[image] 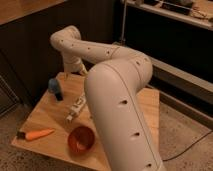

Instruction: Place the ceramic cup over the eraser

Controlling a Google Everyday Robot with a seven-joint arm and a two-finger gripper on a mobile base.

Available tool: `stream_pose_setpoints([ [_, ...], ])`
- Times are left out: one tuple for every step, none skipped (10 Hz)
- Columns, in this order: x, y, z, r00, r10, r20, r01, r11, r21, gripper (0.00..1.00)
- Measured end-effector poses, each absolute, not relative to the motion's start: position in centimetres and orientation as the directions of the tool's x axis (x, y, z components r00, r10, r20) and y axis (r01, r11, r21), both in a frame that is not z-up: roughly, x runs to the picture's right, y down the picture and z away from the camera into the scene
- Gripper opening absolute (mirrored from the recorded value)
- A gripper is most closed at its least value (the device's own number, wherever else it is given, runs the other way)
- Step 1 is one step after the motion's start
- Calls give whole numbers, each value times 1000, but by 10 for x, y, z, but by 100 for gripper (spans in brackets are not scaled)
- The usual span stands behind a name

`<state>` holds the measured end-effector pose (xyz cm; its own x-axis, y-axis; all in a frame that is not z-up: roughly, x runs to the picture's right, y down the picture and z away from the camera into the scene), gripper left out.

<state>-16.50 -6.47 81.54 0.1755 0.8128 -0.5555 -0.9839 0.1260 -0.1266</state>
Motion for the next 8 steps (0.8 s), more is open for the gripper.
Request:
stream_pose_setpoints([
  [-164, -62, 817, 182, 811, -556, -982, 128, -135, 77],
  [-163, -63, 817, 183, 812, -555, -982, 129, -135, 77],
  [-166, -62, 816, 186, 811, -554, -982, 132, -138, 77],
  [-167, -62, 816, 187, 811, -554, -982, 132, -139, 77],
  [-166, -62, 816, 187, 811, -554, -982, 132, -138, 77],
  [-166, -62, 816, 187, 811, -554, -982, 132, -138, 77],
  [-166, -62, 816, 187, 811, -554, -982, 132, -138, 77],
  [-166, -62, 816, 187, 811, -554, -982, 132, -138, 77],
])
